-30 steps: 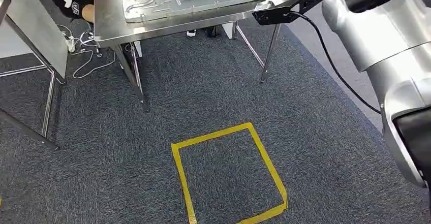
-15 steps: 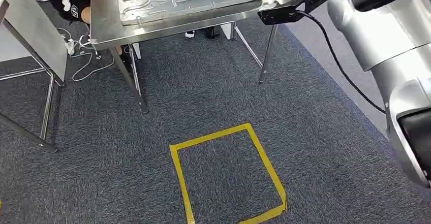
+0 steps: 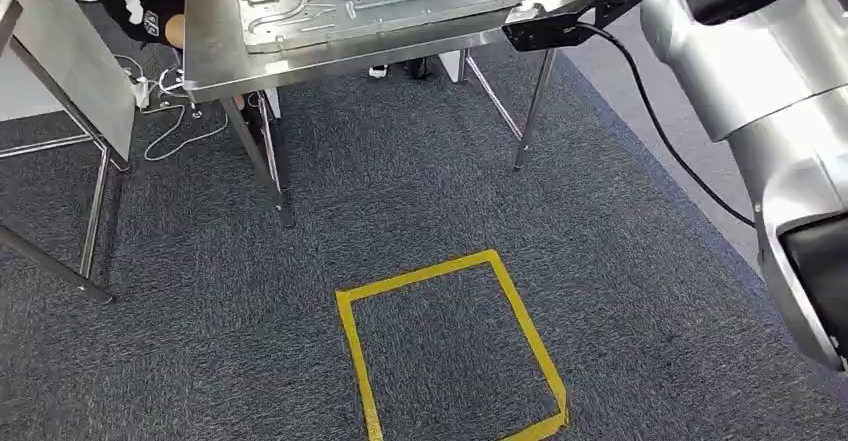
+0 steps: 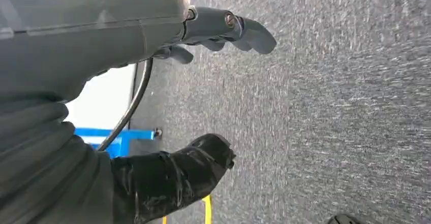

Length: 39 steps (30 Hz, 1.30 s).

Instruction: Take the parts from the cabinet and place them on the table.

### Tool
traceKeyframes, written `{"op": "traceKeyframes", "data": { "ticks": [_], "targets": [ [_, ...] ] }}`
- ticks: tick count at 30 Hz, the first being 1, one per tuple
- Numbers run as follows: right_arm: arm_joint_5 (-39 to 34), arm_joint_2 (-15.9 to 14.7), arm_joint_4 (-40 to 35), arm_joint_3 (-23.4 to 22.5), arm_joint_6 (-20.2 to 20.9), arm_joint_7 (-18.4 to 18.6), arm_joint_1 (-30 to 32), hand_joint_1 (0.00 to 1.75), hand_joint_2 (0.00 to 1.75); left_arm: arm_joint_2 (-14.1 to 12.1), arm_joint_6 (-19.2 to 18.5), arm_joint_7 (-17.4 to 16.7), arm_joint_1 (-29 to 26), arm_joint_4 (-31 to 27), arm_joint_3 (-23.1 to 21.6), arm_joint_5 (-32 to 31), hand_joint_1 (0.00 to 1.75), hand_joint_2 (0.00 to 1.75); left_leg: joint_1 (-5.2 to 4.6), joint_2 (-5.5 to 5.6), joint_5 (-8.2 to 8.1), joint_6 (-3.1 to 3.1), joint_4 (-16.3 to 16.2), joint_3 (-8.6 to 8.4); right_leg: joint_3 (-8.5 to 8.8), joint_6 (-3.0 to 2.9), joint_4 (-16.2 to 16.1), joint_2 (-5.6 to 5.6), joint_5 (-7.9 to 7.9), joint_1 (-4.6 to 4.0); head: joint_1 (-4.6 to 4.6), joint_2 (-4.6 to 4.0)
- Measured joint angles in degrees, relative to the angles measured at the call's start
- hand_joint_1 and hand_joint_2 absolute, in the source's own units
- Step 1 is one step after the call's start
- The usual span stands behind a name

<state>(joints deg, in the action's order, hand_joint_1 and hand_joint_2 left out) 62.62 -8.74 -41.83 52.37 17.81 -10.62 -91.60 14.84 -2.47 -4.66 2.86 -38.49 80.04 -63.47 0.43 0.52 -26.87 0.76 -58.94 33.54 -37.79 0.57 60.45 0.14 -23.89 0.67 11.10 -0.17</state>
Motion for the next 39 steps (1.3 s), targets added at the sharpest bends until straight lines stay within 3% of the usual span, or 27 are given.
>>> {"op": "traceKeyframes", "data": {
  "ticks": [3, 5, 8, 9, 10, 11, 13, 15, 18, 19, 20, 21, 22, 24, 25, 26, 27, 29, 31, 34, 36, 37, 39],
  "targets": [
    [-0.11, -0.04, 0.02, 0.0, -0.02, 0.0, 0.21, 1.75, 1.75, 0.0, -0.04, 0.0, 0.07, 0.0, -0.02, -0.02, 0.0, 1.75, -0.01, -0.03, -0.23, -0.9, 0.56, -0.43, 0.18, -0.83, -0.43, -0.01, -0.26, -0.12, -0.02, 0.0],
    [-0.17, -0.04, -0.02, 0.0, -0.04, 0.0, 0.16, 1.75, 1.75, 0.0, -0.04, 0.07, 0.07, -0.09, -0.02, -0.02, 0.0, 1.75, 0.21, -0.21, -1.78, -1.34, -2.09, 0.47, 1.33, -1.72, -1.21, -0.08, -0.42, 0.22, -0.02, 0.0],
    [-0.33, -0.04, 0.0, 0.02, -0.05, -0.37, 0.15, 1.75, 1.75, 0.0, -0.04, 0.04, 0.02, -0.09, 0.0, -0.02, 0.0, 1.75, 0.25, -0.21, -6.46, -1.69, -14.99, 7.61, 2.18, -2.49, -1.21, -0.09, -1.18, -0.1, -0.02, 0.0],
    [-0.39, -0.04, 0.0, 0.04, -0.09, -0.5, 0.27, 1.75, 1.75, 0.02, -0.13, 0.04, 0.03, -0.09, 0.0, -0.02, 0.0, 1.75, 0.26, -0.21, -6.44, -1.74, -17.4, 9.53, 2.46, -2.5, -1.18, -0.04, -1.45, -0.2, -0.02, 0.0],
    [-0.48, -0.02, 0.0, 0.07, -0.11, -0.72, 0.33, 1.75, 1.75, 0.04, -0.24, 0.07, 0.03, -0.09, 0.0, -0.02, 0.0, 1.75, 0.27, -0.21, -4.65, -1.7, -16.65, 9.9, 2.88, -2.47, -1.17, 0.03, -1.78, -0.27, -0.02, 0.0],
    [-0.52, -0.02, 0.0, 0.13, -0.11, -0.92, 0.31, 1.75, 1.75, 0.04, -0.24, 0.07, 0.03, -0.09, 0.0, -0.04, 0.0, 1.75, 0.27, -0.21, -2.02, -1.56, -13.53, 9.02, 3.32, -2.41, -1.11, 0.05, -2.14, -0.32, -0.02, 0.0],
    [-0.63, -0.02, 0.0, 0.18, -0.15, -0.96, 0.15, 1.75, 1.75, 0.02, -0.26, 0.07, -0.04, -0.09, 0.0, -0.04, 0.0, 1.75, 0.25, -0.22, 4.19, -1.06, -3.39, 4.98, 4.41, -2.19, -0.99, 0.04, -3.07, -0.35, -0.02, 0.0],
    [-0.85, -0.04, 0.11, 0.68, -0.17, -0.96, -0.2, 1.75, 1.75, 0.0, -0.33, 0.07, -0.29, -0.15, 0.02, -0.09, 0.0, 1.75, -0.34, -0.17, 3.57, -0.58, -0.18, 3.12, 4.4, -1.68, -0.7, 0.17, -3.57, -0.66, -0.02, 0.0],
    [-0.96, -0.04, 0.2, 0.94, -0.15, -1.01, -0.1, 1.75, 1.75, 0.0, -0.44, 0.15, -0.11, -0.28, 0.02, -0.13, 0.0, 1.75, -0.48, -0.21, 3.0, -0.25, -0.08, 3.13, 4.33, -1.33, -1.12, 0.2, -3.6, -0.44, -0.02, 0.0],
    [-0.98, -0.04, 0.28, 0.96, -0.15, -1.01, -0.08, 1.75, 1.75, 0.0, -0.54, 0.17, -0.15, -0.28, 0.02, -0.15, 0.0, 1.75, -0.42, -0.18, 2.99, -0.11, 0.22, 3.03, 4.48, -1.04, -1.2, 0.19, -3.73, -0.43, -0.02, 0.0],
    [-1.01, -0.07, 0.31, 0.96, -0.18, -1.01, -0.17, 1.75, 1.75, 0.0, -0.66, 0.22, -0.02, -0.31, 0.02, -0.15, 0.0, 1.75, 0.22, -0.22, 3.16, 0.22, 1.17, 2.14, 4.37, -0.69, -1.01, 0.21, -4.36, -0.45, 0.0, 0.0],
    [-1.03, -0.2, 0.39, 0.96, -0.22, -1.0, -0.25, 1.75, 1.75, 0.0, -0.68, 0.26, -0.12, -0.31, 0.02, -0.22, 0.0, 1.75, 0.05, -0.24, 3.0, 0.44, 1.56, 1.5, 3.99, -0.44, 0.65, 0.11, -4.98, -0.35, -0.05, 0.0],
    [-1.03, -0.2, 0.42, 0.98, -0.24, -1.01, -0.42, 1.75, 1.75, -0.02, -0.7, 0.26, -0.21, -0.37, 0.02, -0.24, 0.0, 1.75, 0.05, -0.34, 2.78, 0.81, 1.6, 1.18, 2.34, -0.28, 3.82, 0.13, -6.24, -0.31, -0.02, 0.0],
    [-1.07, -0.44, 0.5, 1.01, -0.31, -1.03, -0.3, 1.75, 1.75, -0.02, -0.72, 0.31, -0.14, -0.42, 0.02, -0.24, 0.0, 1.75, 0.05, -0.32, 2.18, 1.15, 1.49, 0.68, -3.38, 0.09, 13.44, 0.13, -9.15, -0.04, -0.04, 0.0],
    [-1.07, -0.48, 0.61, 1.01, -0.31, -1.03, -0.05, 1.75, 1.75, -0.02, -0.74, 0.31, -0.15, -0.42, 0.0, -0.24, 0.0, 1.75, 0.06, -0.26, 1.84, 1.15, 1.39, 0.42, -5.66, 0.21, 16.28, 0.12, -9.16, 0.14, -0.04, 0.0],
    [-1.07, -0.59, 0.72, 1.03, -0.31, -1.03, 0.09, 1.75, 1.75, 0.0, -0.81, 0.31, -0.16, -0.42, 0.0, -0.24, 0.0, 1.75, 0.11, -0.13, 1.46, 1.09, 1.26, 0.11, -6.51, 0.29, 16.23, 0.1, -7.91, 0.27, -0.02, 0.0],
    [-1.07, -0.59, 0.83, 1.01, -0.31, -1.03, 0.14, 1.75, 1.75, 0.04, -0.85, 0.31, -0.16, -0.42, 0.0, -0.24, 0.0, 1.75, 0.19, -0.06, 1.01, 0.98, 1.04, -0.34, -6.05, 0.32, 13.76, 0.08, -5.53, 0.34, -0.04, 0.0],
    [-1.11, -0.59, 0.85, 1.01, -0.33, -1.03, -0.04, 1.75, 1.75, 0.09, -0.87, 0.33, -0.17, -0.42, 0.02, -0.28, 0.0, 1.75, 0.33, -0.02, -0.31, 0.53, 0.45, -1.47, -2.26, 0.39, 3.77, -0.07, 1.21, 0.62, -0.04, 0.0],
    [-1.16, -0.81, 0.98, 1.07, -0.39, -1.03, -0.23, 1.75, 1.75, 0.04, -0.85, 0.33, -0.22, -0.42, 0.09, -0.31, 0.0, 1.75, 0.01, 0.01, -1.22, -0.35, -0.21, -1.27, -0.53, 0.25, 0.55, -0.02, 0.64, 0.09, -0.04, 0.0],
    [-1.2, -0.87, 0.98, 1.18, -0.33, -1.03, 0.06, 1.75, 1.75, 0.07, -0.87, 0.44, -0.23, -0.42, 0.07, -0.33, 0.0, 1.75, 0.21, -0.05, -1.17, -1.13, 0.4, -1.33, -0.77, -0.72, 0.35, 0.13, 0.01, -0.29, -0.04, 0.0],
    [-1.2, -0.94, 0.96, 1.18, -0.37, -1.01, -0.01, 1.75, 1.75, 0.07, -0.87, 0.5, -0.21, -0.46, 0.07, -0.37, 0.0, 1.75, 0.27, -0.22, -2.27, -1.68, -1.04, -1.15, 0.42, -1.59, -0.35, 0.06, -0.22, 0.18, -0.04, 0.0],
    [-1.2, -0.94, 0.96, 1.18, -0.37, -1.01, -0.16, 1.75, 1.75, 0.07, -0.87, 0.5, -0.24, -0.46, 0.07, -0.46, 0.0, 1.75, 0.3, -0.21, -3.52, -1.78, -4.34, 0.22, 0.83, -1.98, -0.5, 0.06, -0.48, 0.17, -0.02, 0.0],
    [-1.2, -0.92, 0.96, 1.31, -0.35, -1.03, -0.12, 1.75, 1.75, 0.07, -0.87, 0.5, -0.24, -0.46, 0.07, -0.48, 0.0, 1.75, 0.32, -0.22, -6.65, -1.98, -13.39, 5.29, 1.51, -2.4, -0.48, 0.1, -1.04, -0.06, -0.02, 0.0]
  ]
}}
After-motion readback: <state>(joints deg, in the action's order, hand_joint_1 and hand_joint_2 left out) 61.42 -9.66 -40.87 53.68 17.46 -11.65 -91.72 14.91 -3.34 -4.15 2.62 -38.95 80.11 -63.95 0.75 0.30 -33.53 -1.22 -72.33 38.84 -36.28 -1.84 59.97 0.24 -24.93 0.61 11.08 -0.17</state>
